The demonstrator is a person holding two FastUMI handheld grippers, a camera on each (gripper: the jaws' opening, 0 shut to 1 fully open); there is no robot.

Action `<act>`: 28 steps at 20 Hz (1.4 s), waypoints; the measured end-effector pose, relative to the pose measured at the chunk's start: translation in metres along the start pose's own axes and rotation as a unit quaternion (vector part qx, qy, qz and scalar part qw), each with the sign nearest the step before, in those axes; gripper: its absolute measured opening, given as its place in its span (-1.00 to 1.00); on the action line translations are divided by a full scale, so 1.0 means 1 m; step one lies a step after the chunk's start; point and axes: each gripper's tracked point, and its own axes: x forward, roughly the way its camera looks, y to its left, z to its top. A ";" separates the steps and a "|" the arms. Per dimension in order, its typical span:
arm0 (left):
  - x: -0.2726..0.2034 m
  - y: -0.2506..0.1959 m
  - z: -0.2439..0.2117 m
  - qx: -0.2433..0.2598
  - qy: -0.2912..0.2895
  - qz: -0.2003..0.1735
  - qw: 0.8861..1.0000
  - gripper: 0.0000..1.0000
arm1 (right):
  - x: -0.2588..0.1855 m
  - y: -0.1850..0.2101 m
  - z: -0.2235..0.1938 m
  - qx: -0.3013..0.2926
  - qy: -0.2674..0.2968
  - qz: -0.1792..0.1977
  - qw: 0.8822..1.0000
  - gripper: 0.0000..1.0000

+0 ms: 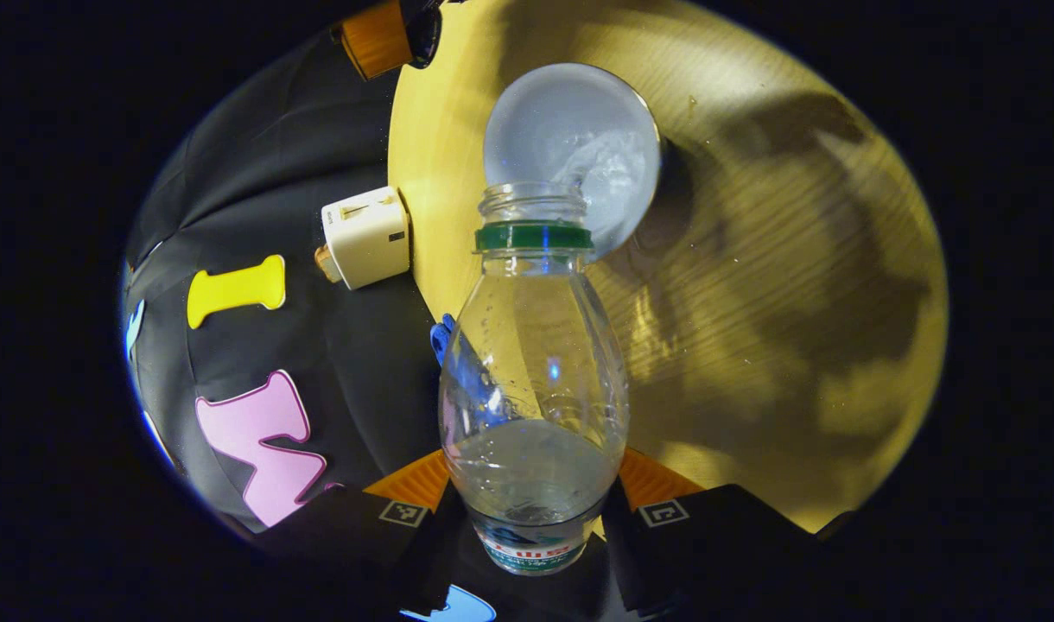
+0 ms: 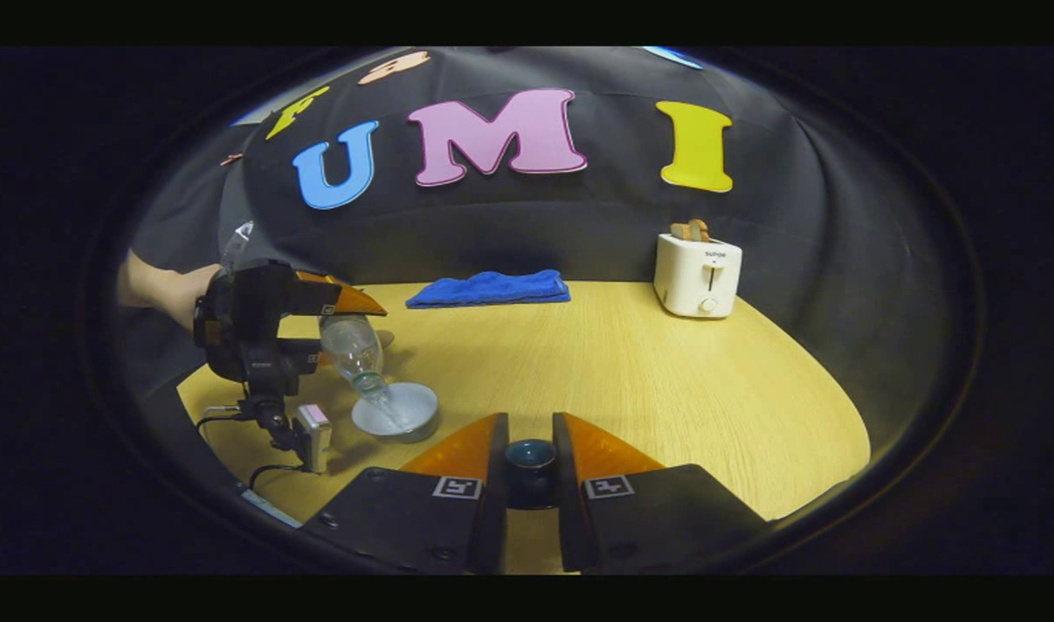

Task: Open the teacup lid with one hand, grasp the water bottle and pour water into the teacup with the other hand; after pouring, place the water bottle on the coaster and then close the teacup lid.

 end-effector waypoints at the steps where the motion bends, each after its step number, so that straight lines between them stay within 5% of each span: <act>1: 0.000 0.002 0.002 0.009 -0.002 0.003 1.000 0.46 | 0.000 0.001 -0.001 0.000 0.001 0.001 1.000 -0.43; 28: 0.003 0.053 0.007 0.169 -0.031 0.036 0.985 0.46 | -0.006 0.018 0.011 0.026 -0.010 0.004 1.000 -0.50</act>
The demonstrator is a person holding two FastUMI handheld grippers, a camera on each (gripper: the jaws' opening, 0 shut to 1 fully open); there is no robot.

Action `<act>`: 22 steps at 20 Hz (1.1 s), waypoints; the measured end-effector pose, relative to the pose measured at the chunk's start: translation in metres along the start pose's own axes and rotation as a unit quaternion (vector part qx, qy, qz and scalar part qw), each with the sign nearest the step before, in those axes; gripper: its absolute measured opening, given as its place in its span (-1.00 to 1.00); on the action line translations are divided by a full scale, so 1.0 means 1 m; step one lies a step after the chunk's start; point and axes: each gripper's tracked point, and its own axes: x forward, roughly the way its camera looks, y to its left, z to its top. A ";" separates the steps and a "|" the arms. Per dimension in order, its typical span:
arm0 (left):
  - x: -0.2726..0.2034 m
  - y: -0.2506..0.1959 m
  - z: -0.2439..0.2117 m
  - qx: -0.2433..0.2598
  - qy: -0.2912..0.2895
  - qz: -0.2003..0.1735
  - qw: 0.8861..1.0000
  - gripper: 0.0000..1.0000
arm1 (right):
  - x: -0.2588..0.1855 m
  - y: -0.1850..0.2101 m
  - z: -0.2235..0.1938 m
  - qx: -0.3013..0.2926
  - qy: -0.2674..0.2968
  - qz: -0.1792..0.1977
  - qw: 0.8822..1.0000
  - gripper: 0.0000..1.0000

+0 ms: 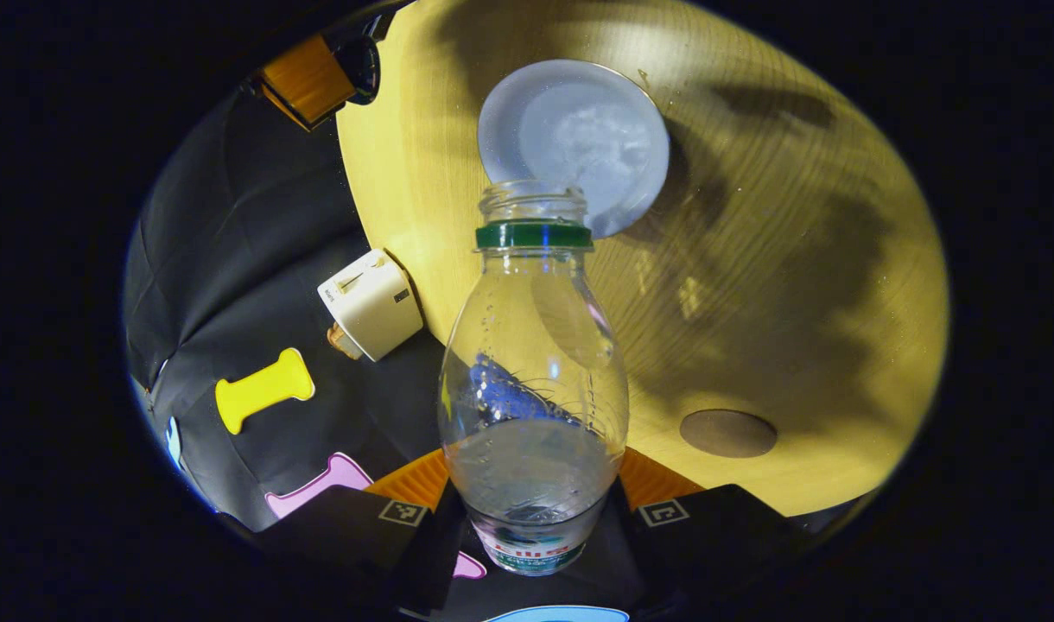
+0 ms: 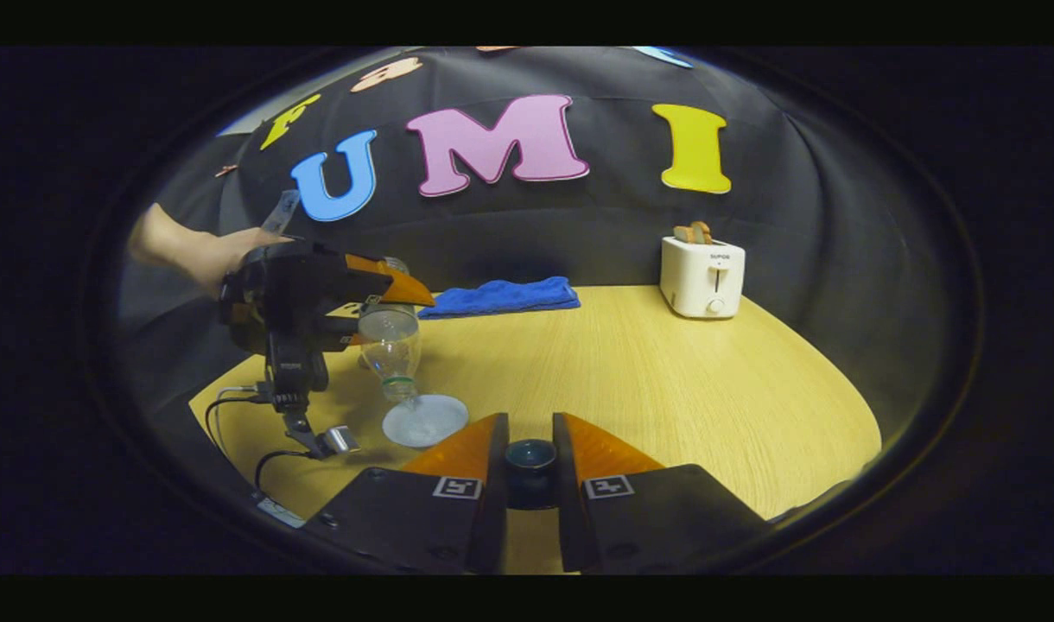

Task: Open the teacup lid with one hand, grasp the water bottle and pour water into the teacup with the other hand; after pouring, place the water bottle on the coaster and then close the teacup lid.

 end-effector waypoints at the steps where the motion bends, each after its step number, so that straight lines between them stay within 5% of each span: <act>1: 0.000 -0.001 -0.002 0.005 0.002 -0.003 1.000 0.47 | 0.000 -0.001 0.001 0.000 0.001 -0.001 1.000 -0.46; 4: 0.002 -0.001 -0.008 0.011 0.008 -0.011 1.000 0.46 | 0.000 -0.006 0.005 -0.002 0.001 -0.006 1.000 -0.33; 12: -0.002 -0.005 -0.006 -0.016 0.012 -0.007 1.000 0.46 | 0.005 -0.010 0.014 -0.001 0.003 -0.008 1.000 -0.43; 18: -0.006 0.004 -0.020 -0.131 0.019 0.018 0.991 0.46 | 0.006 -0.014 0.030 -0.002 0.007 -0.012 1.000 -0.43; 22: -0.027 -0.007 -0.043 -0.289 0.033 0.019 0.957 0.46 | 0.003 -0.016 0.045 -0.007 0.011 -0.014 1.000 -0.43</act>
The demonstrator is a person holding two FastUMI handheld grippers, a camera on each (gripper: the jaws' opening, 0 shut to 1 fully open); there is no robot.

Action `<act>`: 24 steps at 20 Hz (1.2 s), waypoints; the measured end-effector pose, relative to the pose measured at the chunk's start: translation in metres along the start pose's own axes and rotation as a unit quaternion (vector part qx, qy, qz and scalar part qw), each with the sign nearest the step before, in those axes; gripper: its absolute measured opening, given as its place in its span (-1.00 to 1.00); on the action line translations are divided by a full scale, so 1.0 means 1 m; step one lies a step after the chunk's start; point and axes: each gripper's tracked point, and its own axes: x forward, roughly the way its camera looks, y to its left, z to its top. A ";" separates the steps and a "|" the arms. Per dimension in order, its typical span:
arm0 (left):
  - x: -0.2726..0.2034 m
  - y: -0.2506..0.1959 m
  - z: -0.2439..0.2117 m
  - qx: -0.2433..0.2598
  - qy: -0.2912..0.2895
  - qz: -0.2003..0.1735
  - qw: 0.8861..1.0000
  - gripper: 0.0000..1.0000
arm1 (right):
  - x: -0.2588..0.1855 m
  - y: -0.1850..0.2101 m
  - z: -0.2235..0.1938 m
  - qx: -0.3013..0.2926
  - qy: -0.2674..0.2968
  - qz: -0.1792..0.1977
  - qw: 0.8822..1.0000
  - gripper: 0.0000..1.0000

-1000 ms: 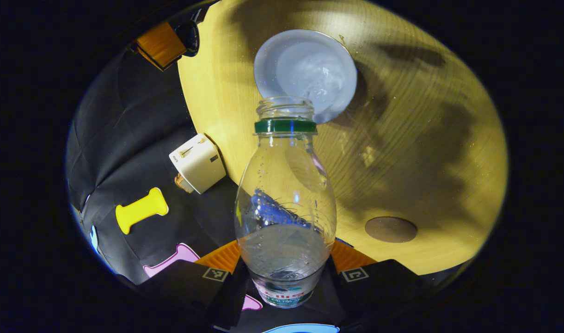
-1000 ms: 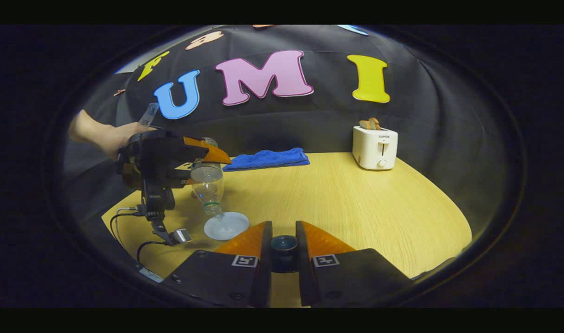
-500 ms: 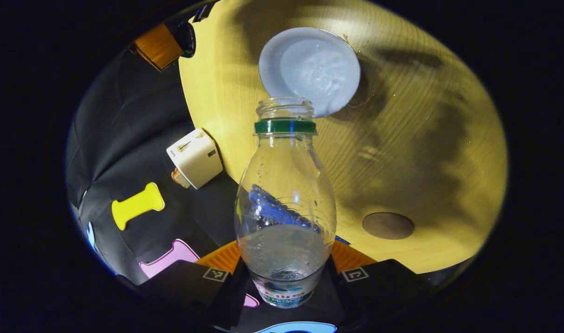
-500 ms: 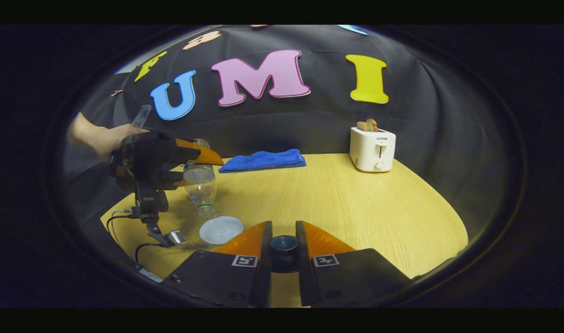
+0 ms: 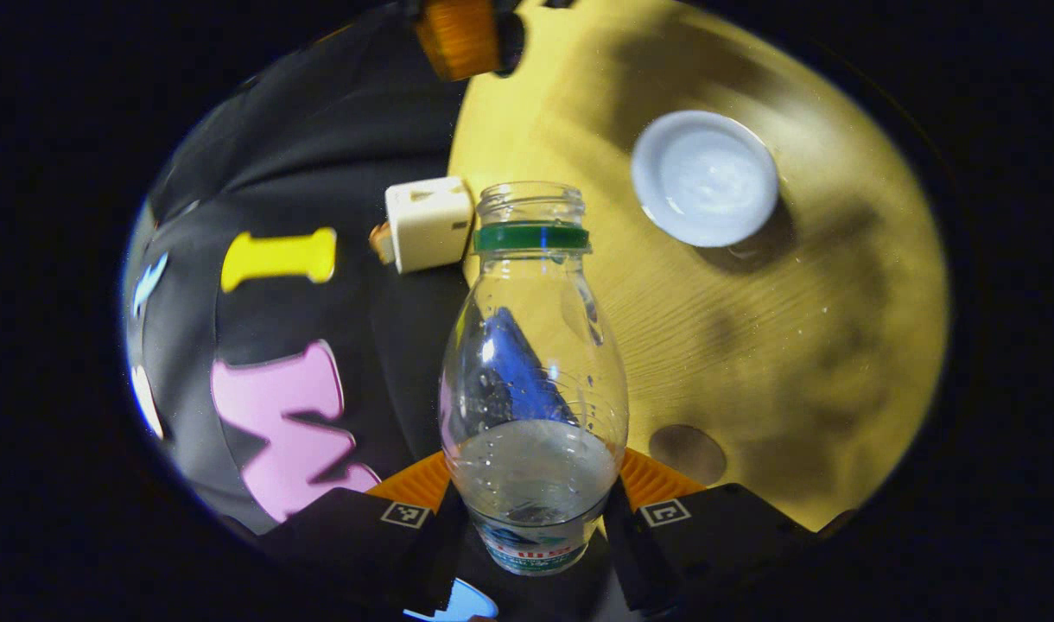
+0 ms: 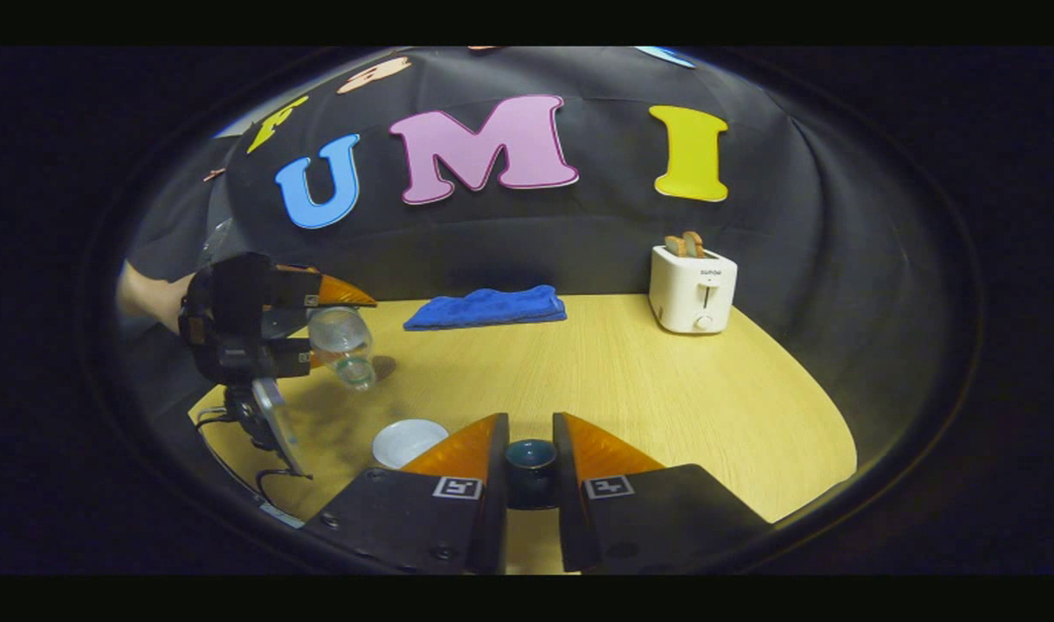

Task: Open the teacup lid with one hand, grasp the water bottle and pour water into the teacup with the other hand; after pouring, place the water bottle on the coaster and then close the teacup lid.

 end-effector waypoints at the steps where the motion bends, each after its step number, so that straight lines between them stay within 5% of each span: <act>1: -0.004 0.005 -0.007 -0.053 0.009 0.001 0.999 0.46 | 0.001 0.001 0.002 -0.002 0.006 0.001 1.000 -0.49; 2: -0.009 0.006 -0.012 -0.111 0.016 0.000 0.994 0.46 | 0.002 0.003 0.004 -0.003 0.011 0.003 1.000 -0.54; 3: -0.016 0.006 -0.018 -0.173 0.023 0.001 0.985 0.46 | 0.003 0.007 0.010 -0.003 0.012 0.006 1.000 -0.33; 4: -0.019 0.007 -0.019 -0.234 0.025 0.004 0.972 0.45 | 0.003 0.012 0.015 -0.006 0.013 0.010 1.000 -0.34; 7: -0.019 0.013 -0.030 -0.405 0.024 0.032 0.913 0.46 | 0.007 0.024 0.035 -0.028 0.007 0.018 0.999 -0.33; 10: -0.012 0.004 -0.034 -0.538 0.015 0.062 0.841 0.46 | 0.013 0.042 0.049 -0.043 -0.001 0.034 0.999 -0.40; 12: 0.001 0.000 -0.035 -0.619 0.003 0.083 0.781 0.46 | 0.019 0.055 0.053 -0.049 -0.007 0.044 0.998 -0.54; 15: 0.009 -0.003 -0.028 -0.722 -0.023 0.098 0.684 0.46 | 0.033 0.080 0.047 -0.049 -0.009 0.064 0.997 -0.44; 17: 0.009 0.000 -0.024 -0.760 -0.040 0.112 0.639 0.46 | 0.041 0.096 0.042 -0.047 -0.011 0.079 0.996 -0.34; 22: 0.011 0.007 -0.013 -0.806 -0.078 0.122 0.574 0.48 | 0.065 0.127 0.031 -0.046 -0.017 0.103 0.994 -0.44; 24: 0.009 0.007 -0.012 -0.810 -0.077 0.128 0.567 0.48 | 0.071 0.134 0.029 -0.035 -0.025 0.105 0.994 -0.44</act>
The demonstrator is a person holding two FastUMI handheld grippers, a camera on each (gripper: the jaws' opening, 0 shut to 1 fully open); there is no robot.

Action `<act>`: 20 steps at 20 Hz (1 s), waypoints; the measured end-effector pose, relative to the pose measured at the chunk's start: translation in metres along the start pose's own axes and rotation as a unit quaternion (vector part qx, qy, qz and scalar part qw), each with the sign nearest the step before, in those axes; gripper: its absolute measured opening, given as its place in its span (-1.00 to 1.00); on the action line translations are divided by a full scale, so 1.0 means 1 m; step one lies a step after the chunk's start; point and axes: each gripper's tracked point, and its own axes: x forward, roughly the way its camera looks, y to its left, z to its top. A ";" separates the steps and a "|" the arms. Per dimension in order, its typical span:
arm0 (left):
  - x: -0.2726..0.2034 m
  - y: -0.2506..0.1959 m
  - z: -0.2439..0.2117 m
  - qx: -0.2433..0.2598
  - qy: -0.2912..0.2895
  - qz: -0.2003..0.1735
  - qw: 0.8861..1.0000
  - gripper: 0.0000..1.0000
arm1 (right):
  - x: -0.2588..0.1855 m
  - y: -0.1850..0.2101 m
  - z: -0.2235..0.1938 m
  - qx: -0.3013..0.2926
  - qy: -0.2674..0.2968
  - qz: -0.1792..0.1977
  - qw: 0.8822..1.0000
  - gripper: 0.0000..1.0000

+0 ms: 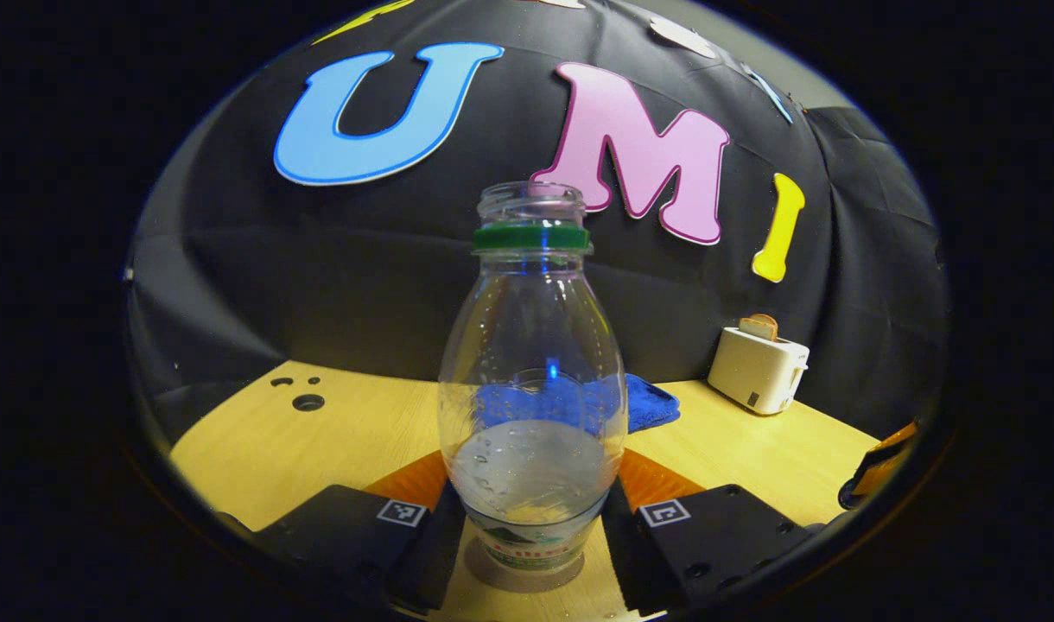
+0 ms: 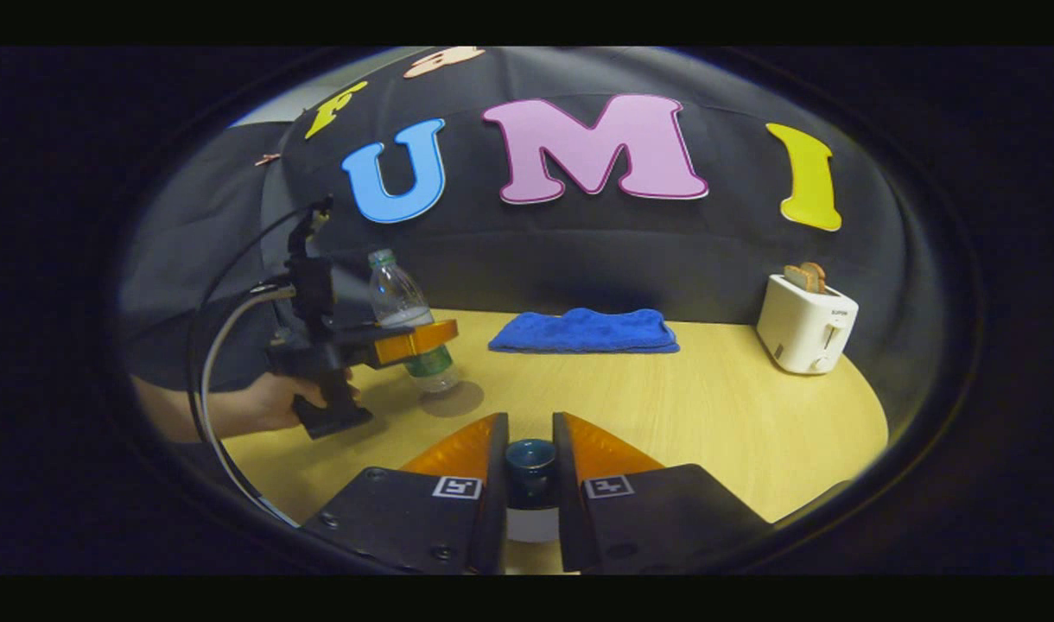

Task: Open the teacup lid with one hand, grasp the water bottle and pour water into the teacup with the other hand; after pouring, place the water bottle on the coaster and then close the teacup lid.

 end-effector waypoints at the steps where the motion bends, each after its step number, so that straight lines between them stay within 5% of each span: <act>1: -0.001 0.000 0.000 0.007 0.000 0.004 1.000 0.49 | 0.002 0.001 -0.001 0.001 -0.002 -0.001 1.000 -0.43; 8: 0.007 0.000 -0.017 0.038 0.033 0.013 0.999 0.62 | -0.001 0.002 -0.022 -0.005 0.009 -0.004 1.000 -0.44; 10: 0.003 0.001 -0.017 0.051 0.038 0.016 0.998 0.94 | -0.002 0.002 -0.021 -0.007 0.007 -0.005 1.000 -0.43; 20: -0.056 -0.013 -0.024 0.060 0.074 -0.012 0.995 0.96 | -0.011 -0.003 -0.028 -0.015 0.003 -0.001 1.000 -0.43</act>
